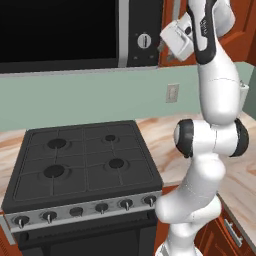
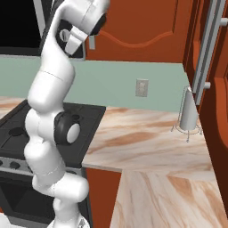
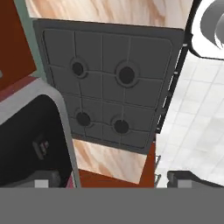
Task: Pick the broccoli from the counter and place it in the cabinet. Then close the cabinet.
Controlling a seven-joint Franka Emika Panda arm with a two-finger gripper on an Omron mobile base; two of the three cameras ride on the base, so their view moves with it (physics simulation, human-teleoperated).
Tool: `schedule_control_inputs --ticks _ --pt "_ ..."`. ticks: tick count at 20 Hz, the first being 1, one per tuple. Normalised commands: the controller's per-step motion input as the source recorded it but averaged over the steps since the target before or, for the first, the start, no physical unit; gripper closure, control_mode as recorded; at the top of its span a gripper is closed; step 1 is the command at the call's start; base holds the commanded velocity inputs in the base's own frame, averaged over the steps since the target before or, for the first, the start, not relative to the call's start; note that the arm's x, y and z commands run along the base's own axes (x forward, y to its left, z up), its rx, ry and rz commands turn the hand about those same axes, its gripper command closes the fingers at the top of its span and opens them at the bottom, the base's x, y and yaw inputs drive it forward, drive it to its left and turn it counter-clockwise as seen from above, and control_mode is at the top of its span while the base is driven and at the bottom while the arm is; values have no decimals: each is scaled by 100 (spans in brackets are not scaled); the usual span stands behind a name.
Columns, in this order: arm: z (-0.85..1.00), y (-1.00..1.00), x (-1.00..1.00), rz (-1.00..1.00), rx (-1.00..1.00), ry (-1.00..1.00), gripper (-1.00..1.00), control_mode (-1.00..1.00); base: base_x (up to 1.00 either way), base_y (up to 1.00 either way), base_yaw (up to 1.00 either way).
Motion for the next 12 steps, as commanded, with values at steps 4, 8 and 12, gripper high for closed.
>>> schedule_control_inputs --ticks 4,8,12 --pt "-41 -78 100 8 35 46 -100 -100 0 0 0" --pt "-84 -69 100 3 25 55 -100 -100 0 0 0" --pt "-100 -59 100 0 10 45 -100 -100 0 0 0"
